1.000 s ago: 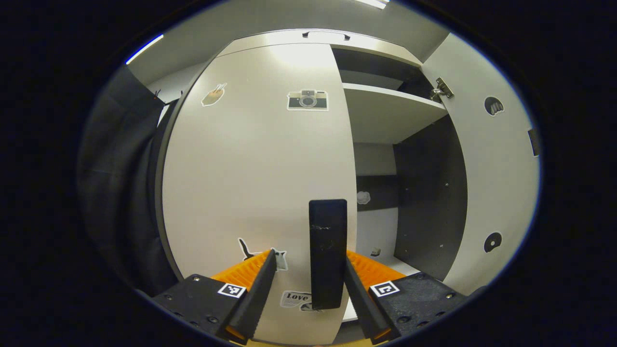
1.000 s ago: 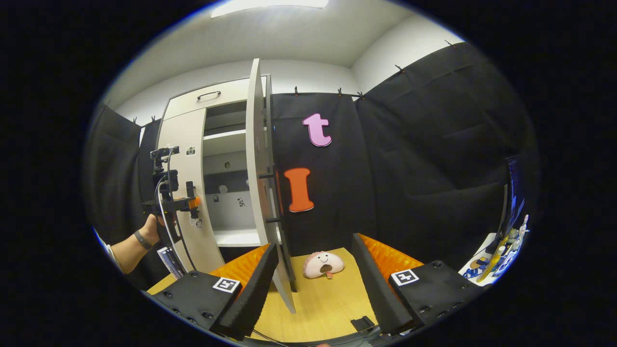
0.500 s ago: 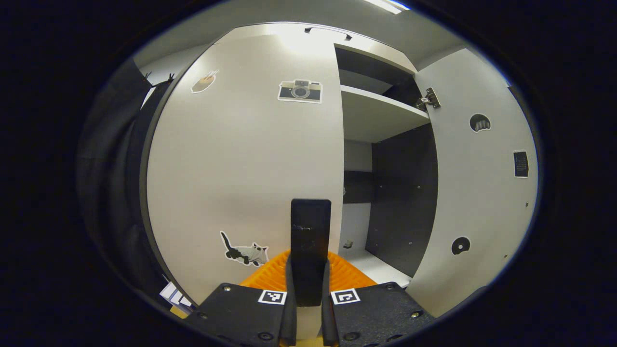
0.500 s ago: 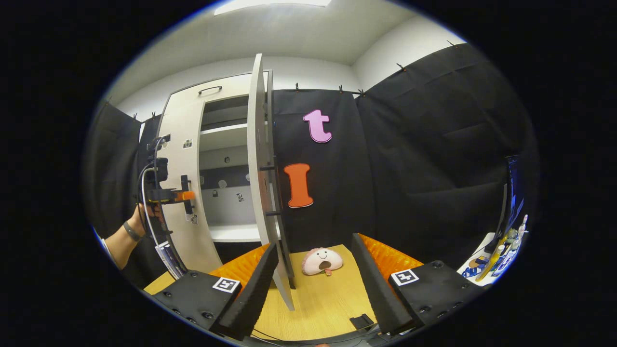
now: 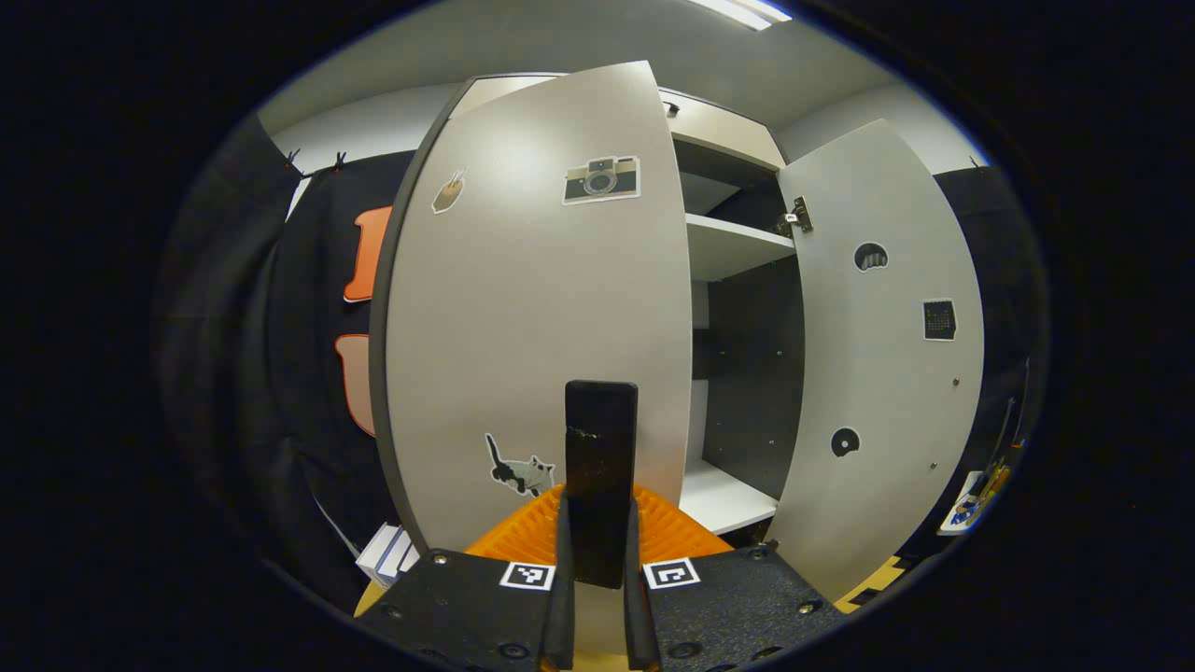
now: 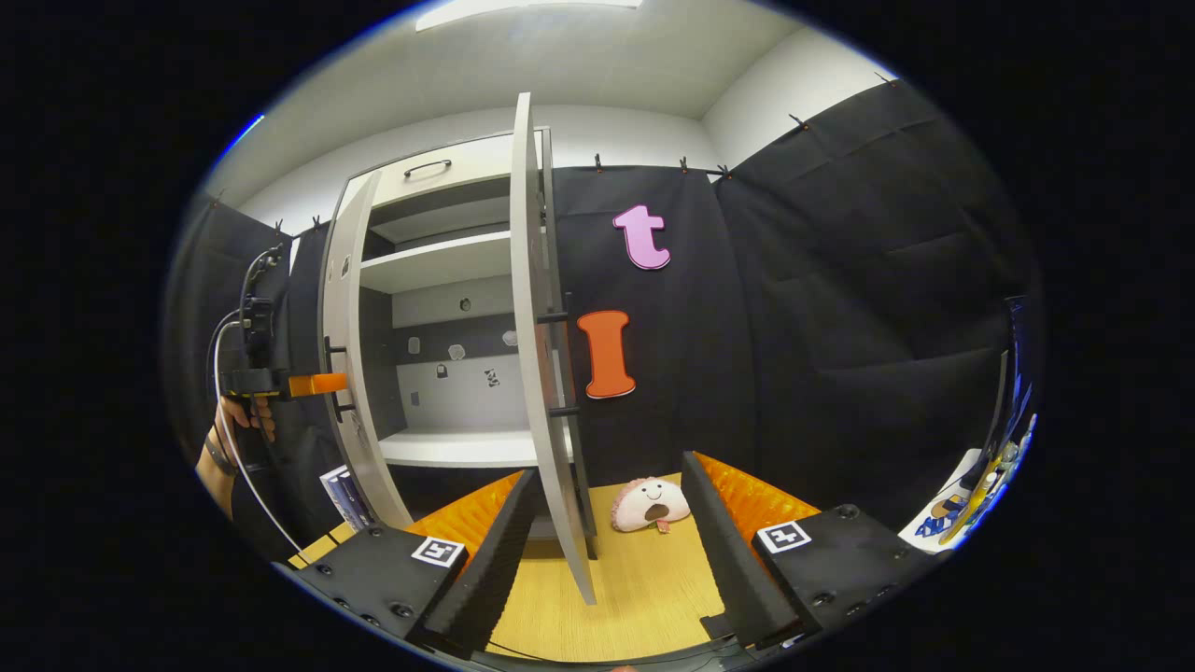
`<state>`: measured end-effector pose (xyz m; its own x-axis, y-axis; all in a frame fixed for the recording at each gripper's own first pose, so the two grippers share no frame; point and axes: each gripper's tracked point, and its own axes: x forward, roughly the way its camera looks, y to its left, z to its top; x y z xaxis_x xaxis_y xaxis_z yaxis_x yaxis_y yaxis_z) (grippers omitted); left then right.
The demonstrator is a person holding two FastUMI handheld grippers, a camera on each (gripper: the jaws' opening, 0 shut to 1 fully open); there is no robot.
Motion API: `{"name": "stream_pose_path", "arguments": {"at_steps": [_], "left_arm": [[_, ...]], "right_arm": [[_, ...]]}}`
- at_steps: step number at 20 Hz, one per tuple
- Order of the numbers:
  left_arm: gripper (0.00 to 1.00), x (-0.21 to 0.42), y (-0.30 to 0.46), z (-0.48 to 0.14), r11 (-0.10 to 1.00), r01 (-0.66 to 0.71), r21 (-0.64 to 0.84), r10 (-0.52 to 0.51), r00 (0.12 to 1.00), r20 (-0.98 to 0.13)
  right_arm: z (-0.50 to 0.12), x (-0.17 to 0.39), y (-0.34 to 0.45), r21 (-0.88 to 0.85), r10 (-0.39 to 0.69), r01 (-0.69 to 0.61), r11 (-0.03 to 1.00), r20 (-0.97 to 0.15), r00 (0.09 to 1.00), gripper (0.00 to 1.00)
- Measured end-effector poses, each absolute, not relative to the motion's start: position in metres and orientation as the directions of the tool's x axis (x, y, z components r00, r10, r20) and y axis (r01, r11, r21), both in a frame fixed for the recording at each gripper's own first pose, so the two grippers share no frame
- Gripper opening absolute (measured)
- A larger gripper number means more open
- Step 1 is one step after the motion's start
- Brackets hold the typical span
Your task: Open the right door of the double-door shoe cabinet with the right hand, and open the left door with the left hand.
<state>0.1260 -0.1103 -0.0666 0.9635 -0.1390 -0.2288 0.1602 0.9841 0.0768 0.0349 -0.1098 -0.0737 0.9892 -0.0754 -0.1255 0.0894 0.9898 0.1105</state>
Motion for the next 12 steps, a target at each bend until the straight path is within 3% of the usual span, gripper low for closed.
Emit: {"name": "stream_pose_path", "arguments": {"at_steps": [11, 12], "left_arm": [[0.20, 0.084, -0.054, -0.042, 0.993, 0.092, 0.068, -0.080, 0.983, -0.166], [0.22, 0.083, -0.051, -0.042, 0.993, 0.090, 0.072, -0.077, 0.984, -0.160]], "right_arm": [[-0.064, 0.043, -0.090, 0.085, -0.062, 0.070, 0.994, -0.094, 0.994, 0.98], [-0.064, 0.043, -0.089, 0.080, -0.065, 0.073, 0.994, -0.092, 0.994, 0.93]]}}
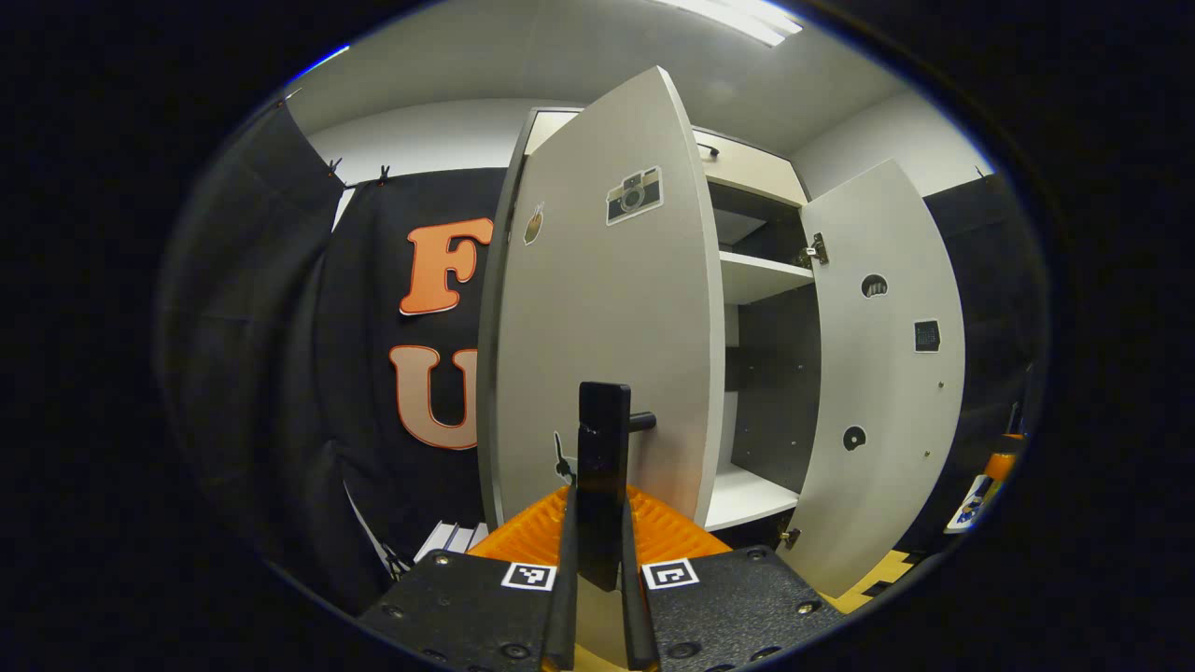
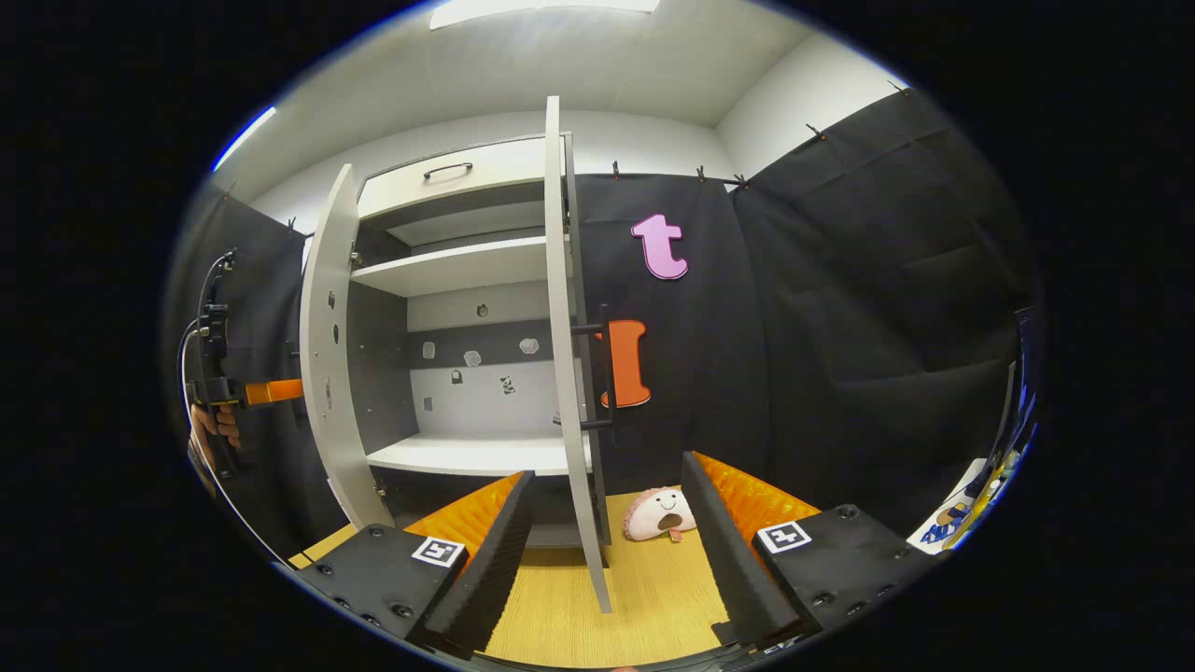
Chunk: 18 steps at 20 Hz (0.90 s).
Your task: Open the right door of the double-door shoe cabinet with the right hand, and open the left door with the left hand.
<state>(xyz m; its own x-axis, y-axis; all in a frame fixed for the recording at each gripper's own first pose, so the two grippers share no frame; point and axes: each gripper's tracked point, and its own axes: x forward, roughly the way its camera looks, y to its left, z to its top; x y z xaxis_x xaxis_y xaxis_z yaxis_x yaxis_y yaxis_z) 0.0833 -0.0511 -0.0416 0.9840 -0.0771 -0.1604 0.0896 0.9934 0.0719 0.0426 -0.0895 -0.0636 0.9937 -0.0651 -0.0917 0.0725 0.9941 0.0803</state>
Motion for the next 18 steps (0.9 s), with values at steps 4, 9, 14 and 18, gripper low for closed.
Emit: {"name": "stream_pose_path", "arguments": {"at_steps": [4, 9, 14, 18], "left_arm": [[0.19, 0.079, -0.027, -0.034, 0.994, 0.042, 0.104, -0.028, 0.991, -0.131], [0.19, 0.078, 0.013, -0.024, 0.990, -0.069, 0.125, 0.079, 0.994, -0.075], [0.01, 0.076, 0.044, -0.019, 0.989, -0.056, 0.140, 0.061, 0.998, -0.033], [0.01, 0.077, 0.047, -0.018, 0.991, -0.012, 0.132, 0.015, 1.000, -0.026]], "right_arm": [[-0.062, 0.042, -0.089, 0.054, -0.089, 0.093, 0.994, -0.084, 0.992, 0.98], [-0.066, 0.044, -0.081, 0.049, -0.090, 0.095, 0.994, -0.093, 0.992, 0.98], [-0.071, 0.044, -0.074, 0.063, -0.082, 0.089, 0.994, -0.111, 0.990, 0.98], [-0.064, 0.043, -0.071, 0.067, -0.088, 0.094, 0.993, -0.099, 0.991, 0.98]]}}
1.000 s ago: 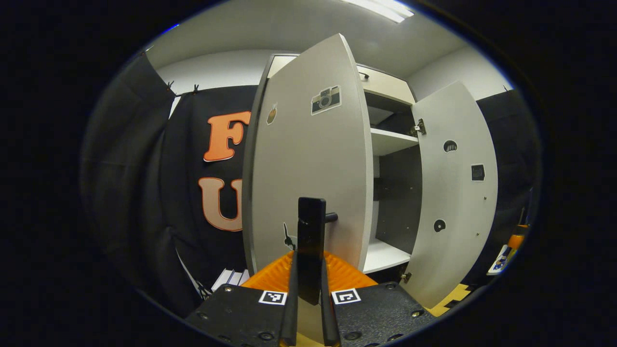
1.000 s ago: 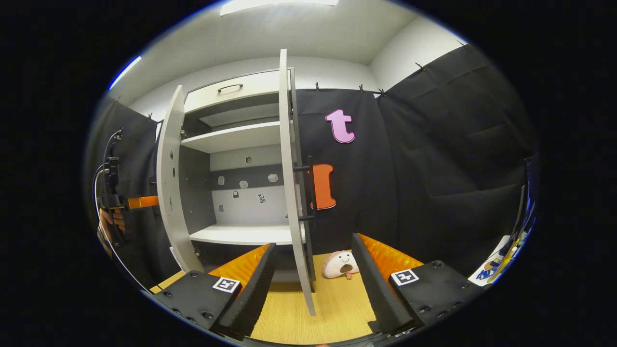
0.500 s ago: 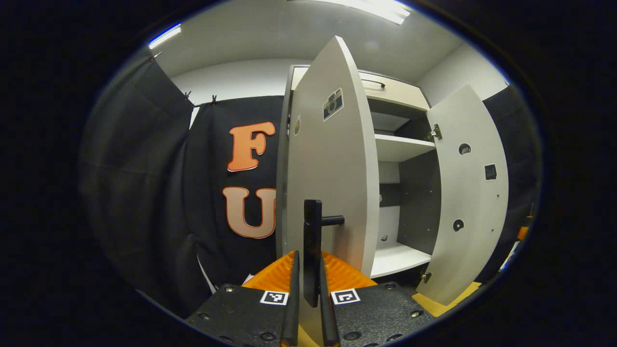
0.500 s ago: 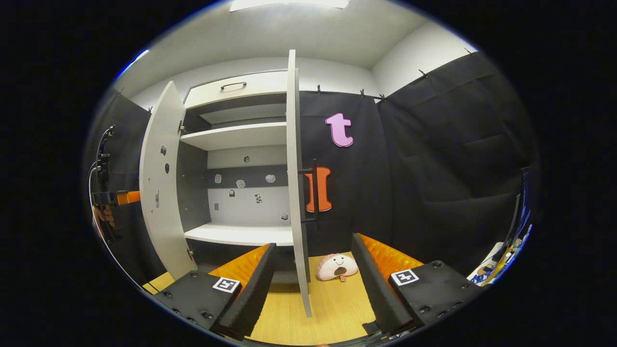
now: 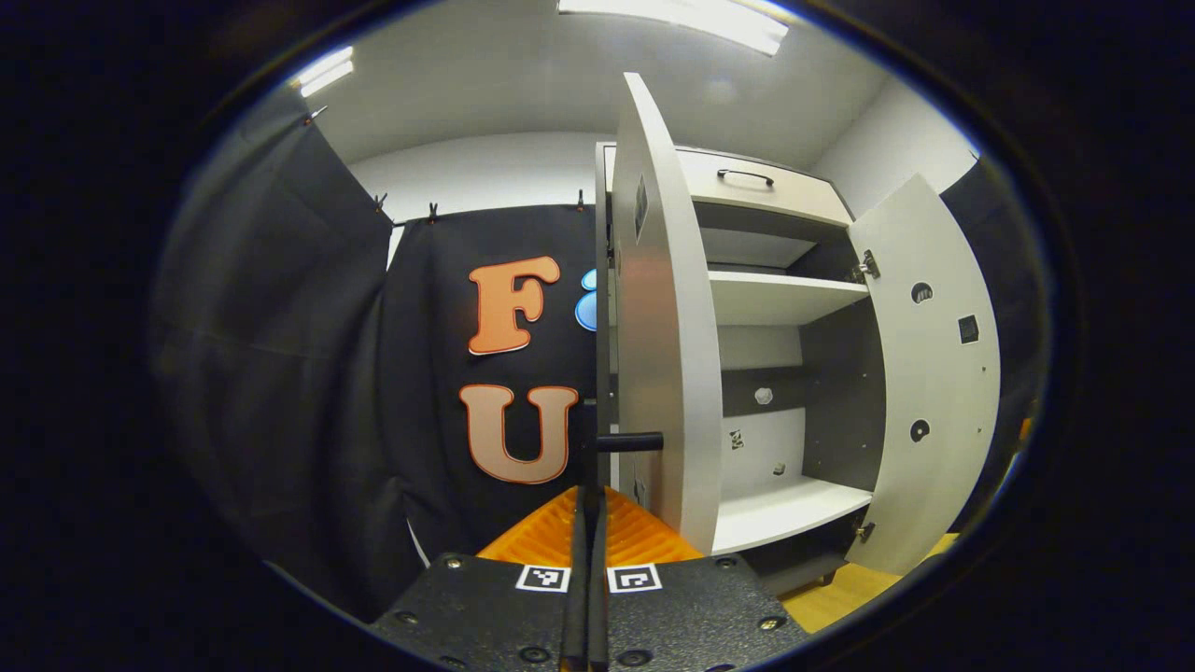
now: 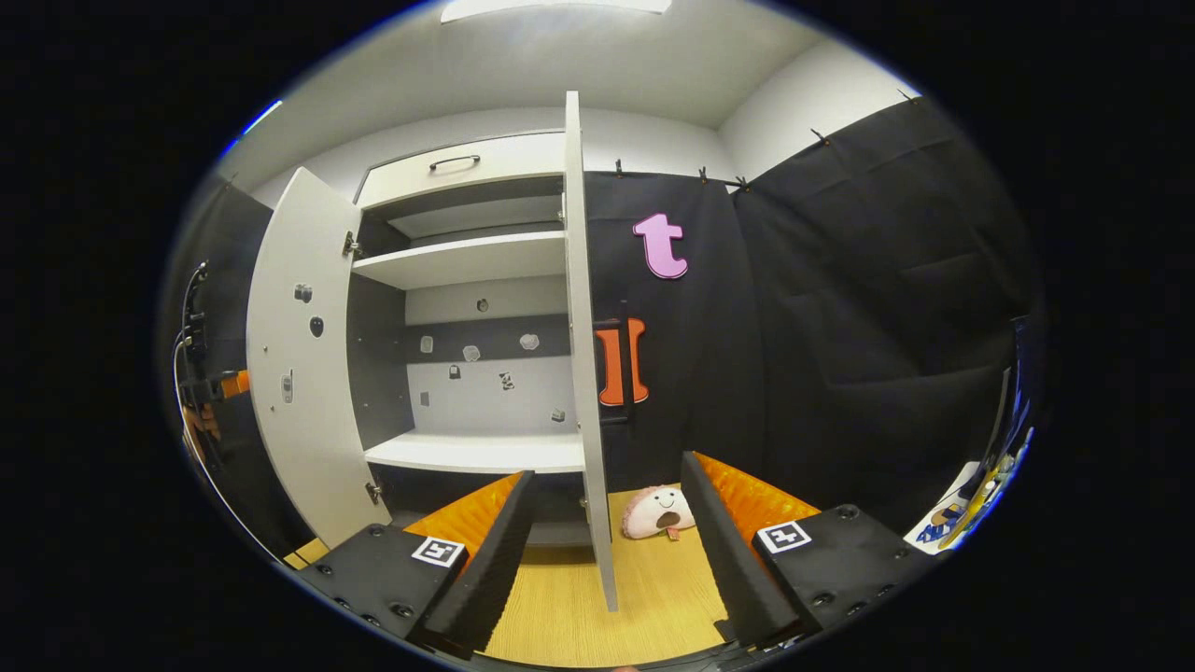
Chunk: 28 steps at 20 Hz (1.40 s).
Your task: Open the right door of the double-door shoe cabinet with the right hand, and open the left door with the left hand.
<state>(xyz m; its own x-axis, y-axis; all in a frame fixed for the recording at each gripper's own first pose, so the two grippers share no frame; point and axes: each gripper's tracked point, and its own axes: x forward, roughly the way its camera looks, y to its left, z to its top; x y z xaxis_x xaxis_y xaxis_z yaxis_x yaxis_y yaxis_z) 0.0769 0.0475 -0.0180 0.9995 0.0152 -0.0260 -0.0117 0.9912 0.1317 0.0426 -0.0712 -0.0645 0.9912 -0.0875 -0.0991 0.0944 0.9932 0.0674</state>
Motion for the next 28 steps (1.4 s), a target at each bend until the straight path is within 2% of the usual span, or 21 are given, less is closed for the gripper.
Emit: {"name": "stream_pose_path", "arguments": {"at_steps": [3, 4, 5, 8, 9, 10, 14, 18, 21, 22, 23, 24, 25, 28], "left_arm": [[0.01, 0.072, 0.050, -0.018, 0.994, 0.011, 0.113, -0.009, 1.000, -0.026], [0.02, 0.075, 0.053, -0.018, 0.993, 0.022, 0.118, -0.020, 1.000, -0.021], [0.07, 0.073, 0.053, -0.016, 0.992, 0.035, 0.124, -0.033, 0.999, -0.014], [0.07, 0.069, 0.056, -0.018, 0.991, 0.047, 0.124, -0.047, 0.999, -0.006], [0.07, 0.062, 0.058, -0.020, 0.993, 0.038, 0.116, -0.036, 0.999, -0.015], [0.07, 0.053, 0.058, -0.022, 0.993, 0.025, 0.116, -0.022, 1.000, -0.021], [0.06, 0.011, 0.061, -0.025, 0.992, -0.061, 0.114, 0.068, 0.996, -0.053], [0.03, -0.020, 0.029, -0.028, 0.990, -0.084, 0.117, 0.092, 0.994, -0.063], [0.02, -0.028, -0.018, -0.045, 0.999, -0.045, 0.016, 0.046, 0.995, -0.086], [0.09, -0.028, -0.033, -0.050, 0.999, -0.032, -0.017, 0.030, 0.995, -0.093], [0.09, -0.028, -0.048, -0.055, 0.999, -0.014, -0.044, 0.010, 0.995, -0.100], [0.09, -0.028, -0.064, -0.060, 0.999, 0.002, -0.055, -0.007, 0.994, -0.105], [0.03, -0.027, -0.073, -0.062, 0.999, 0.003, -0.047, -0.008, 0.995, -0.102], [0.07, -0.023, -0.097, -0.065, 0.999, 0.021, -0.034, -0.024, 0.994, -0.103]], "right_arm": [[-0.060, 0.041, -0.068, 0.080, -0.081, 0.089, 0.993, -0.099, 0.992, 0.98], [-0.059, 0.039, -0.068, 0.079, -0.079, 0.087, 0.993, -0.097, 0.992, 0.88], [-0.059, 0.037, -0.067, 0.073, -0.078, 0.085, 0.994, -0.098, 0.992, 0.98], [-0.060, 0.036, -0.066, 0.052, -0.072, 0.079, 0.996, -0.111, 0.991, 0.98], [-0.061, 0.035, -0.066, 0.051, -0.068, 0.074, 0.996, -0.115, 0.991, 0.88], [-0.060, 0.035, -0.066, 0.050, -0.063, 0.069, 0.996, -0.116, 0.991, 0.98], [-0.061, 0.040, -0.069, 0.052, -0.042, 0.049, 0.997, -0.118, 0.992, 0.98], [-0.061, 0.049, -0.081, 0.032, -0.038, 0.042, 0.999, -0.120, 0.992, 0.98], [-0.053, 0.053, -0.084, 0.057, -0.011, 0.017, 0.998, -0.104, 0.995, 0.98], [-0.050, 0.054, -0.086, 0.066, -0.003, 0.010, 0.998, -0.101, 0.995, 0.98], [-0.048, 0.054, -0.089, 0.069, -0.004, 0.010, 0.998, -0.096, 0.995, 0.98], [-0.046, 0.053, -0.093, 0.071, -0.006, 0.013, 0.997, -0.094, 0.996, 0.98], [-0.043, 0.053, -0.095, 0.076, -0.006, 0.013, 0.997, -0.089, 0.996, 0.98], [-0.038, 0.050, -0.098, 0.092, -0.012, 0.018, 0.996, -0.067, 0.998, 0.98]]}}
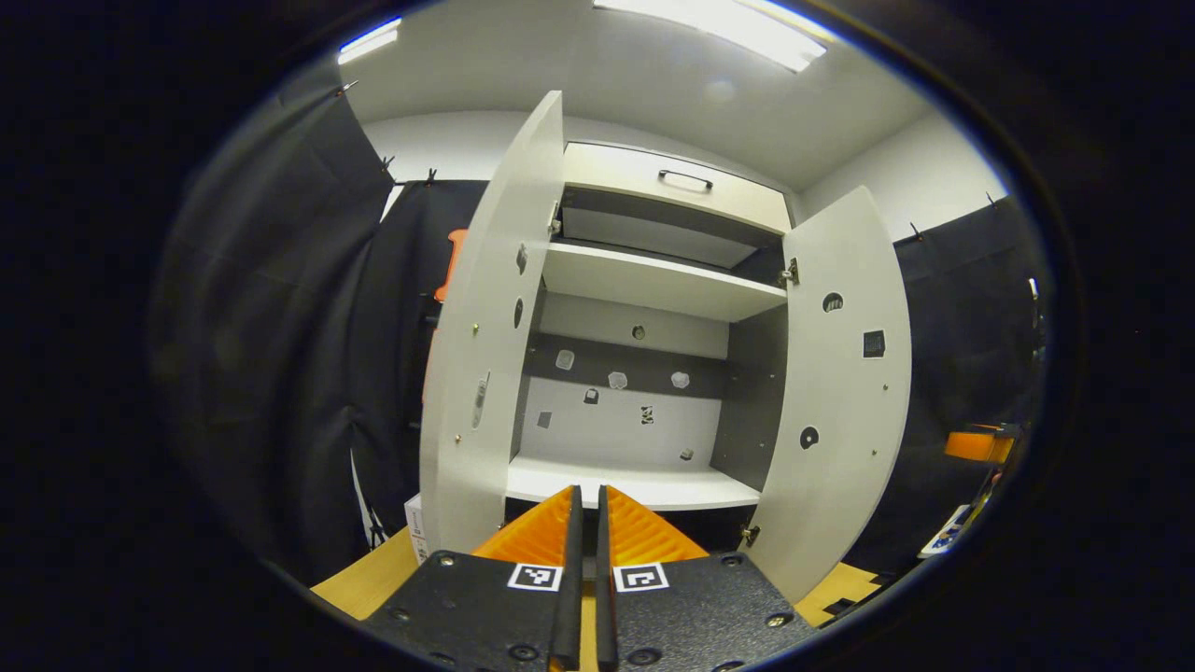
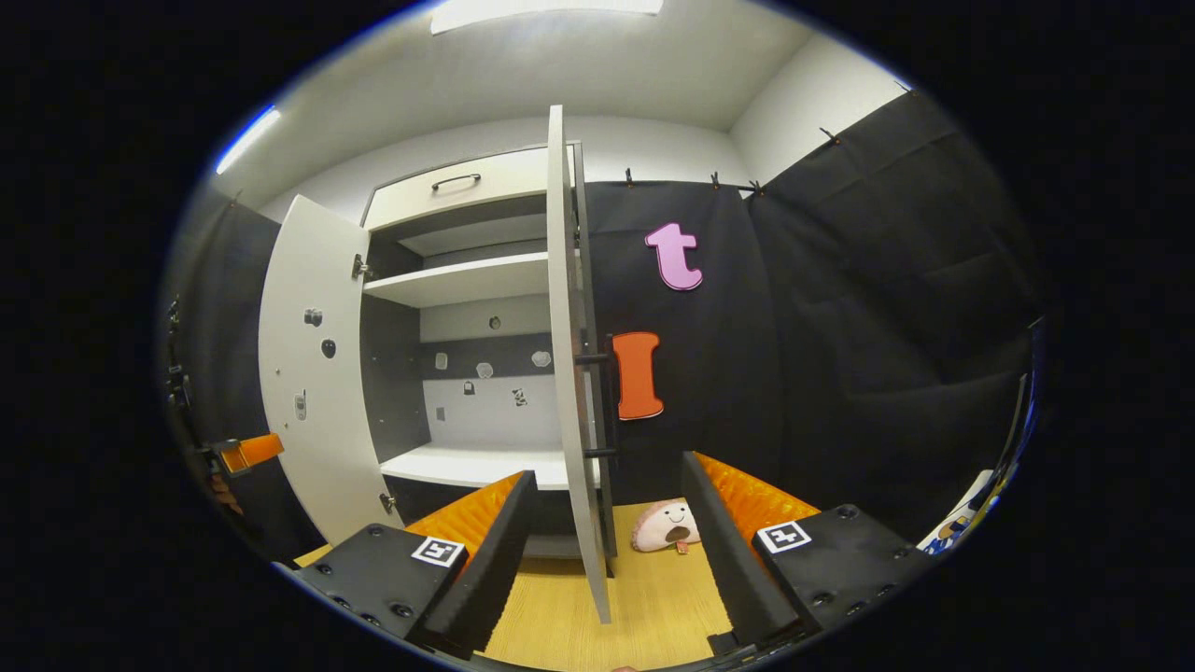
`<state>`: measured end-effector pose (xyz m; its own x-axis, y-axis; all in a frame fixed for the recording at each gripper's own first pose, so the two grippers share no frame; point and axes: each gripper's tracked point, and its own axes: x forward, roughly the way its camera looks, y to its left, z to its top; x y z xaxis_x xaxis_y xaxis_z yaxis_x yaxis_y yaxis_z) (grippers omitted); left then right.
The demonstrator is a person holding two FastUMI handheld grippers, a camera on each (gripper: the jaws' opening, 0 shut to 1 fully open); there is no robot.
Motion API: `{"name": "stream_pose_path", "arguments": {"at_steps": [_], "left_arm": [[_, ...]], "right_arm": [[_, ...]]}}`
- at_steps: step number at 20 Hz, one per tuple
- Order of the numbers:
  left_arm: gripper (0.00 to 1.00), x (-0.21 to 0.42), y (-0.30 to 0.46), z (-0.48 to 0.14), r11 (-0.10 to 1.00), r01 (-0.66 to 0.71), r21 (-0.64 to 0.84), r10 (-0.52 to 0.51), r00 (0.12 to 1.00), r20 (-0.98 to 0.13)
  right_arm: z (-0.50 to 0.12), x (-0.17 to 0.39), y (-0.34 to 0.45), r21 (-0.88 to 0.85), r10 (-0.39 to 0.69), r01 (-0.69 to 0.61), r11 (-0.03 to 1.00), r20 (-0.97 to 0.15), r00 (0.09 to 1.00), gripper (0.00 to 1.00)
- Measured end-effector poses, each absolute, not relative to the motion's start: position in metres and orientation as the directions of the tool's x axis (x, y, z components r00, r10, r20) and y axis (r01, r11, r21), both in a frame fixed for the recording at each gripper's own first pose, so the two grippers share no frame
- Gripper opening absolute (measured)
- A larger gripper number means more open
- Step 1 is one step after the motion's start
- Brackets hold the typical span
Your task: Open the right door of the double-door shoe cabinet with the right hand, and open the left door with the left hand.
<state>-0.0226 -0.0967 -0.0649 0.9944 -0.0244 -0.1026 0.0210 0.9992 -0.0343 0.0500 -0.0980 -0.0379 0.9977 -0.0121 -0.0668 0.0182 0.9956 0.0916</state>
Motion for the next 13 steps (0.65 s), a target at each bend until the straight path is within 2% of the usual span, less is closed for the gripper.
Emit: {"name": "stream_pose_path", "arguments": {"at_steps": [1, 2, 3, 4, 5, 6, 7, 8, 9, 13], "left_arm": [[0.19, -0.021, -0.106, -0.065, 0.998, 0.044, -0.046, -0.049, 0.993, -0.108], [0.23, -0.020, -0.112, -0.064, 0.997, 0.053, -0.053, -0.059, 0.993, -0.106], [0.38, -0.020, -0.114, -0.063, 0.997, 0.054, -0.057, -0.059, 0.993, -0.100], [0.45, -0.018, -0.117, -0.063, 0.997, 0.057, -0.060, -0.062, 0.993, -0.097], [0.63, -0.018, -0.115, -0.064, 0.997, 0.046, -0.059, -0.052, 0.994, -0.098], [0.71, -0.016, -0.114, -0.064, 0.998, 0.037, -0.050, -0.042, 0.994, -0.097], [0.87, -0.018, -0.113, -0.065, 0.999, 0.029, -0.045, -0.033, 0.995, -0.092], [0.97, -0.019, -0.112, -0.064, 0.999, 0.020, -0.045, -0.024, 0.996, -0.090], [0.94, -0.021, -0.109, -0.062, 0.999, 0.010, -0.048, -0.014, 0.996, -0.087], [0.94, -0.026, -0.100, -0.053, 0.998, -0.028, -0.048, 0.026, 0.999, -0.044]], "right_arm": [[-0.036, 0.050, -0.100, 0.090, -0.020, 0.026, 0.996, -0.060, 0.998, 0.98], [-0.035, 0.049, -0.102, 0.088, -0.027, 0.032, 0.996, -0.057, 0.998, 0.98], [-0.032, 0.049, -0.103, 0.086, -0.028, 0.032, 0.996, -0.050, 0.998, 0.98], [-0.029, 0.050, -0.102, 0.087, -0.025, 0.028, 0.996, -0.043, 0.999, 0.98], [-0.029, 0.050, -0.102, 0.089, -0.020, 0.024, 0.996, -0.041, 0.999, 0.98], [-0.031, 0.050, -0.100, 0.090, -0.014, 0.018, 0.996, -0.045, 0.999, 0.98], [-0.033, 0.050, -0.101, 0.088, -0.013, 0.017, 0.996, -0.050, 0.999, 0.88], [-0.036, 0.050, -0.102, 0.084, -0.013, 0.018, 0.996, -0.056, 0.998, 0.88], [-0.039, 0.051, -0.102, 0.081, -0.014, 0.019, 0.997, -0.062, 0.998, 0.88], [-0.043, 0.052, -0.097, 0.096, 0.003, 0.004, 0.995, -0.070, 0.998, 0.88]]}}
